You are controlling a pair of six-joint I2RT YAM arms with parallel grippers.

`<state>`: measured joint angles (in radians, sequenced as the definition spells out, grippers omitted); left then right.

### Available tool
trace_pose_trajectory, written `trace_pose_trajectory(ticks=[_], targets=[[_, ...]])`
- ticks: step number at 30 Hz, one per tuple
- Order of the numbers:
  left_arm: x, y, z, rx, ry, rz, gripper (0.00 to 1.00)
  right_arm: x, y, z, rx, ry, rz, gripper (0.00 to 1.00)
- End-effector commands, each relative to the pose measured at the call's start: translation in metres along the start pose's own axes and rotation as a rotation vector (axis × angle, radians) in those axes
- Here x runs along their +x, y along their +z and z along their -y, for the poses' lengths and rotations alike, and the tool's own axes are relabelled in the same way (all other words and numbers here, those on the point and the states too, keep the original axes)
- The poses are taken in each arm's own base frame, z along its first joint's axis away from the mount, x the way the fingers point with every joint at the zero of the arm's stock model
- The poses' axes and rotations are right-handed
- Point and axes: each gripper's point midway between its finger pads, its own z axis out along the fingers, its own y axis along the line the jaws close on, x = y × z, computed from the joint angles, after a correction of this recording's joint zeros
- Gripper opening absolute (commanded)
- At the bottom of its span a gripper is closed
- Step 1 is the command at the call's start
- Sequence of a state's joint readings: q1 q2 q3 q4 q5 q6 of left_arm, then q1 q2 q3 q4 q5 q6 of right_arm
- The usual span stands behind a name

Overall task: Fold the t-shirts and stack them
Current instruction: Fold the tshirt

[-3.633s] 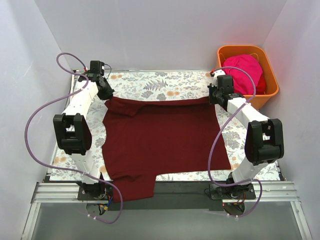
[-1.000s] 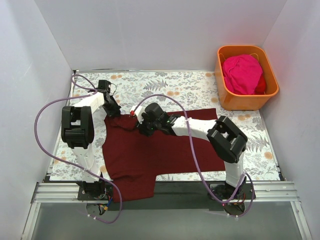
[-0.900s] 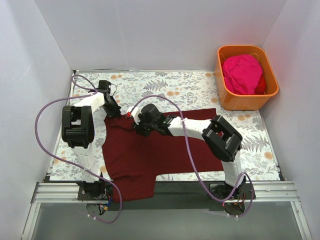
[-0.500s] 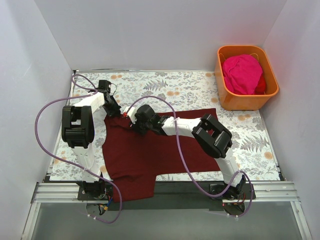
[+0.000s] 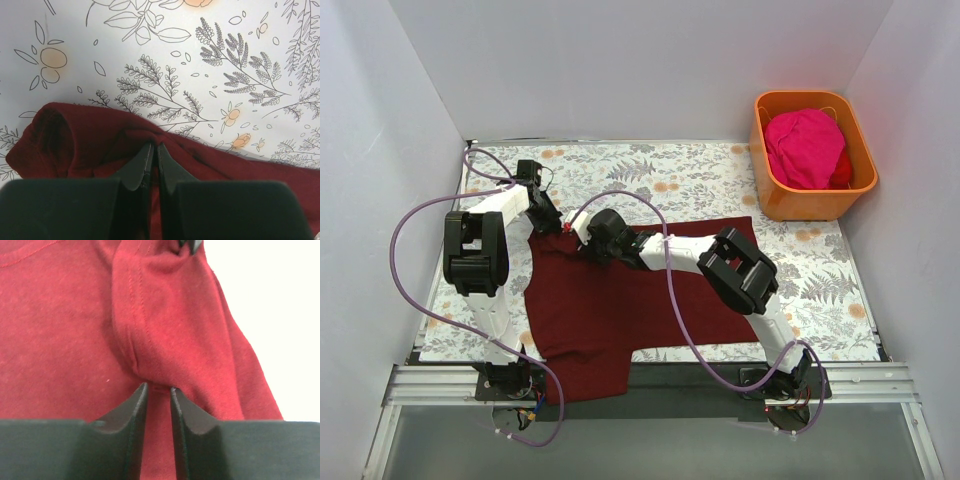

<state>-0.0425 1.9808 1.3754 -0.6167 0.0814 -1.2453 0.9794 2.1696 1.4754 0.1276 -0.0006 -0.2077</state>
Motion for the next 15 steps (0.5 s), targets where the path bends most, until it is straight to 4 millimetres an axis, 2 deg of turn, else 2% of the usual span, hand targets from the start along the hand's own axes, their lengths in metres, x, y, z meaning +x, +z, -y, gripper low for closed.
trace_pose_trajectory(ticks=[1,9,15], targets=[[-0.006,-0.002,0.002,0.015,0.007,0.025,0.0,-0.021,0.009,0.011,0.057,0.005,0.061,0.24],[-0.006,-0.005,0.002,0.015,0.009,0.032,0.0,-0.006,0.019,0.006,0.058,0.01,0.031,0.16],[-0.005,-0.005,0.002,0.018,0.009,0.028,0.0,-0.004,0.019,-0.002,0.019,0.027,0.031,0.26]])
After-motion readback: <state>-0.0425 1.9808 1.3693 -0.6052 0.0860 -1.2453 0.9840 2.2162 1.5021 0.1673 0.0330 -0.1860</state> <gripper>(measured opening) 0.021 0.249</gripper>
